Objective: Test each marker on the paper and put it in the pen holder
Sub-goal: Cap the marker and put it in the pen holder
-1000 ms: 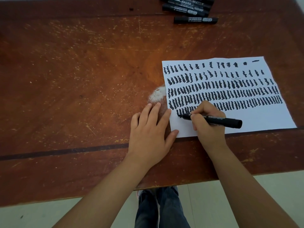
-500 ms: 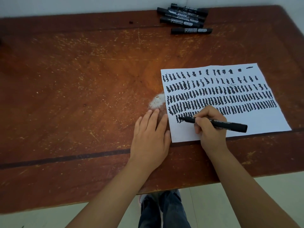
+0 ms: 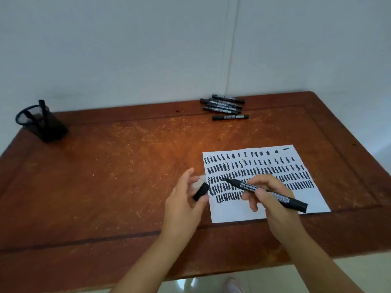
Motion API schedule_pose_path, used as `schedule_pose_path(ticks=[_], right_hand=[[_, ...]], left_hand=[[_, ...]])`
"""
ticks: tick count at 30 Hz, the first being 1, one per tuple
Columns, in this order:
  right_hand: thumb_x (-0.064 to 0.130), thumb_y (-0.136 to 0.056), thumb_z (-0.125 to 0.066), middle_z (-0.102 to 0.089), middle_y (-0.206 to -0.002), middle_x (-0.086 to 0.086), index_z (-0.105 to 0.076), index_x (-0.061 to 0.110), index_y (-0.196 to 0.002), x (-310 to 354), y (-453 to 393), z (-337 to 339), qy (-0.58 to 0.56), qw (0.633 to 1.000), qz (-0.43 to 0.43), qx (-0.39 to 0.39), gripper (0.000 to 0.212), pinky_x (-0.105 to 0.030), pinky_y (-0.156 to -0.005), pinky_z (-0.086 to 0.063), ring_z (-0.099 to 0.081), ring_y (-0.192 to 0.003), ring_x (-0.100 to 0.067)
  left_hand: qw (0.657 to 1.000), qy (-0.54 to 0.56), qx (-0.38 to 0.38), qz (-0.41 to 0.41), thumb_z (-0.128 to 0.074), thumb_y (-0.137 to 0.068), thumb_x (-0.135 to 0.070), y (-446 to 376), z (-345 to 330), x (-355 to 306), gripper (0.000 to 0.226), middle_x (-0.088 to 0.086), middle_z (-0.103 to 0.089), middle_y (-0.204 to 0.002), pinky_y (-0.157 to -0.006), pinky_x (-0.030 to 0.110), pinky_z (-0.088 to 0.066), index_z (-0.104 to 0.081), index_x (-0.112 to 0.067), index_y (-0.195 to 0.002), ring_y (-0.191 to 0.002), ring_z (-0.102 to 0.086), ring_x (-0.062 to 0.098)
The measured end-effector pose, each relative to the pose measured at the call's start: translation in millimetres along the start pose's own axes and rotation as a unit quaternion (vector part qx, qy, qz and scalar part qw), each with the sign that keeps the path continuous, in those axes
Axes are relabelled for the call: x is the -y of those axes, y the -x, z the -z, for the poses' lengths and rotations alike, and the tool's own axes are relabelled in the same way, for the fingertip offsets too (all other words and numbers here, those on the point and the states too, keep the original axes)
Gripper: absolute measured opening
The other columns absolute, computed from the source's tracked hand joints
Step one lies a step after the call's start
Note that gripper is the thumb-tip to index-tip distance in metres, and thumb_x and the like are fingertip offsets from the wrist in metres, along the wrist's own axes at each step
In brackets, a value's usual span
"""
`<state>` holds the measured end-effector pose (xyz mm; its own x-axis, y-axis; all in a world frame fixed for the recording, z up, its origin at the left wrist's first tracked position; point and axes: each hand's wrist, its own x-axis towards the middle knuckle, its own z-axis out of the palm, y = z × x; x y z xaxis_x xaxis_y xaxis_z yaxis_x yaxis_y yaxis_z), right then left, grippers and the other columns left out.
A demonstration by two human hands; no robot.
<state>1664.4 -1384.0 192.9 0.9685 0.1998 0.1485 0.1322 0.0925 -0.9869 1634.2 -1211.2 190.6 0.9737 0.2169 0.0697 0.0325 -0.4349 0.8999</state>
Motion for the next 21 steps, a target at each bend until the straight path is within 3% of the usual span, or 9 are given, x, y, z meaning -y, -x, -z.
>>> schedule_pose_path(ticks=[2, 4, 6, 9, 11, 13, 18, 21], right_hand=[[0.033, -0.058, -0.054, -0.061, -0.045, 0.003, -0.061, 0.032, -0.059, 24, -6, -1, -0.032, 0.999, 0.026, -0.003, 0.007, -0.015, -0.041, -0.039, -0.046, -0.038, -0.007], [0.030, -0.056, -0.051, -0.056, -0.039, 0.003, -0.059, 0.031, -0.053, 47, -14, -3, -0.035, 0.997, 0.068, 0.014, 0.008, -0.012, -0.038, -0.034, -0.043, -0.035, -0.005], [0.028, -0.056, -0.050, -0.054, -0.038, 0.005, -0.058, 0.030, -0.051, 67, -22, -2, -0.023, 0.992, 0.114, 0.043, 0.009, -0.010, -0.039, -0.034, -0.044, -0.035, -0.003], [0.026, -0.058, -0.050, -0.051, -0.041, 0.010, -0.055, 0.025, -0.050, 86, -33, -1, -0.015, 0.983, 0.157, 0.090, 0.010, -0.012, -0.041, -0.035, -0.043, -0.037, -0.002], [0.024, -0.058, -0.050, -0.049, -0.043, 0.010, -0.054, 0.023, -0.050, 91, -37, -2, -0.013, 0.978, 0.168, 0.120, 0.009, -0.015, -0.040, -0.035, -0.042, -0.038, -0.003], [0.025, -0.057, -0.051, -0.050, -0.043, 0.006, -0.055, 0.023, -0.050, 94, -40, -3, -0.018, 0.976, 0.160, 0.146, 0.009, -0.016, -0.041, -0.036, -0.042, -0.038, -0.004], [0.026, -0.057, -0.053, -0.050, -0.039, 0.002, -0.057, 0.024, -0.052, 93, -48, -5, -0.074, 0.972, 0.120, 0.189, 0.006, -0.014, -0.038, -0.032, -0.041, -0.035, -0.008], [0.028, -0.059, -0.054, -0.051, -0.039, 0.000, -0.055, 0.021, -0.055, 96, -54, -8, -0.103, 0.964, 0.090, 0.226, 0.008, -0.013, -0.037, -0.033, -0.041, -0.034, -0.007]], left_hand=[[0.999, 0.048, -0.016, 0.004, -0.068, -0.075, 0.000, 3, 6, -19, 0.041, -0.026, -0.059, -0.085, -0.068, 0.001, -0.043, -0.054, -0.037, -0.087, -0.082, -0.057, -0.007], [0.998, 0.053, -0.038, -0.021, -0.070, -0.072, 0.004, 5, 10, -32, 0.045, -0.026, -0.066, -0.070, -0.066, 0.003, -0.044, -0.057, -0.040, -0.075, -0.074, -0.061, -0.007], [0.996, 0.053, -0.057, -0.054, -0.070, -0.070, 0.006, 7, 14, -47, 0.046, -0.035, -0.064, -0.075, -0.067, 0.003, -0.043, -0.059, -0.039, -0.073, -0.075, -0.059, -0.011], [0.989, 0.035, -0.078, -0.124, -0.073, -0.070, 0.001, 7, 24, -66, 0.041, -0.034, -0.064, -0.081, -0.068, 0.004, -0.043, -0.061, -0.038, -0.073, -0.076, -0.059, -0.009], [0.981, 0.016, -0.093, -0.172, -0.072, -0.068, -0.015, 7, 31, -74, 0.022, -0.035, -0.063, -0.085, -0.070, 0.003, -0.042, -0.063, -0.035, -0.070, -0.080, -0.059, -0.010], [0.973, -0.011, -0.084, -0.213, -0.063, -0.068, -0.029, 9, 35, -82, 0.017, -0.038, -0.061, -0.088, -0.073, 0.002, -0.042, -0.065, -0.035, -0.084, -0.083, -0.058, -0.011], [0.983, 0.038, -0.056, -0.169, -0.064, -0.064, -0.016, 8, 35, -89, 0.029, -0.032, -0.066, -0.080, -0.068, 0.004, -0.043, -0.064, -0.045, -0.067, -0.076, -0.060, -0.010], [0.984, 0.041, -0.026, -0.170, -0.057, -0.072, -0.018, 9, 37, -102, 0.024, -0.024, -0.068, -0.070, -0.059, 0.006, -0.044, -0.060, -0.040, -0.081, -0.059, -0.060, -0.006]])
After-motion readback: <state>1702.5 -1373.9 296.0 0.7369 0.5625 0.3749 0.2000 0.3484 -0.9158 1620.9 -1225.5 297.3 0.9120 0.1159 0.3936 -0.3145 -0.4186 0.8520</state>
